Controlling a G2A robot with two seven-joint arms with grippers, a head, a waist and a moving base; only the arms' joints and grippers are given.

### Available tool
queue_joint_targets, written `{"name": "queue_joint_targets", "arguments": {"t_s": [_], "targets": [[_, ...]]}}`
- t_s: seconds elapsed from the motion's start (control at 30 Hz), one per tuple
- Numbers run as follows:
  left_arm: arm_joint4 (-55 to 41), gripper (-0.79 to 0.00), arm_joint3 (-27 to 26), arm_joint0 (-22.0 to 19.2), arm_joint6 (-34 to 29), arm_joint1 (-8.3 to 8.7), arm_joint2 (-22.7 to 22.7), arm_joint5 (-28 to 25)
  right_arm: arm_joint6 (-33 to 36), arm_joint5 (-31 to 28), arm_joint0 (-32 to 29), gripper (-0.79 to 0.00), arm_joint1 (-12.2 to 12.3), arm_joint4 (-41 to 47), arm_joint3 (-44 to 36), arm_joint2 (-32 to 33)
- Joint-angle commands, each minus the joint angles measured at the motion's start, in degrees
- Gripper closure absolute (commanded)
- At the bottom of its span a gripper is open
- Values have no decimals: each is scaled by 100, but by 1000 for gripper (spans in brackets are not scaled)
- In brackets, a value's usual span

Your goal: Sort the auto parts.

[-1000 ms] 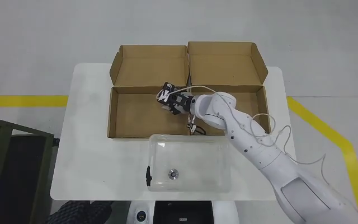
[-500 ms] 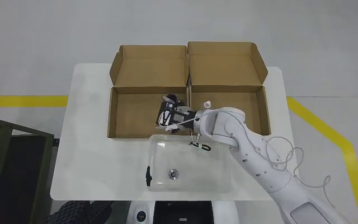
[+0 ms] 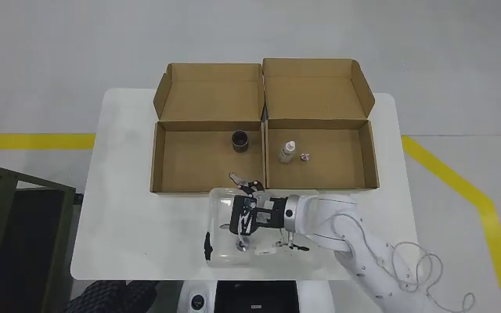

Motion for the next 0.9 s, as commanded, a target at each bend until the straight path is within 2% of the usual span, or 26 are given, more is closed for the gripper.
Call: {"name": "queue_joint_targets", "arguments": {"t_s": [0.0,0.37,0.87], "targets": [[0,-785,0,0,0,0,0,0,-73,-24,-219,-730,48,-220,-79,83],[0,-785,0,0,0,0,0,0,-608,-280,-979,-723,223,-710,-263,296],[0,-785,0,0,0,0,0,0,-537,-487,-1163,-714,335,-975,-9,319]]}}
